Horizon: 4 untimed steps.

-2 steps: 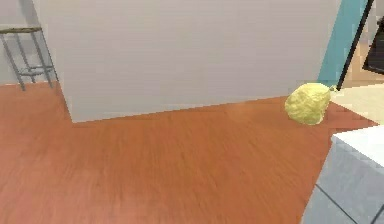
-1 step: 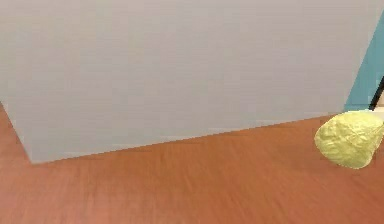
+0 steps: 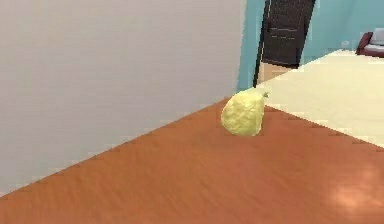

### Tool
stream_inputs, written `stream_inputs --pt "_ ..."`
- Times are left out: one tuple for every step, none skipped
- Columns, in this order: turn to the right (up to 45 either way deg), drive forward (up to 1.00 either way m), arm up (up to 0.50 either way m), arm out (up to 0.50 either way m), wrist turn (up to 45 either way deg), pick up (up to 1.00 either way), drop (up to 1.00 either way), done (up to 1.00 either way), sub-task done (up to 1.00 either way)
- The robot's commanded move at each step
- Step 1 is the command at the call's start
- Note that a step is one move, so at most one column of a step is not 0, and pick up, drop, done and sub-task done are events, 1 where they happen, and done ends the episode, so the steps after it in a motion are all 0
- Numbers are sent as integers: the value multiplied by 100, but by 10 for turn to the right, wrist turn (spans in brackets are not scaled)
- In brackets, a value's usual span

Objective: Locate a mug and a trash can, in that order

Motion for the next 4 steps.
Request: stream_inputs --pt "0 50 0 0 0 0 0 0 0" --pt "450 0 0 0 0 0 0 0 0" --pt "60 0 0 0 0 0 0 0 0" --pt "0 100 0 0 0 0 0 0 0"
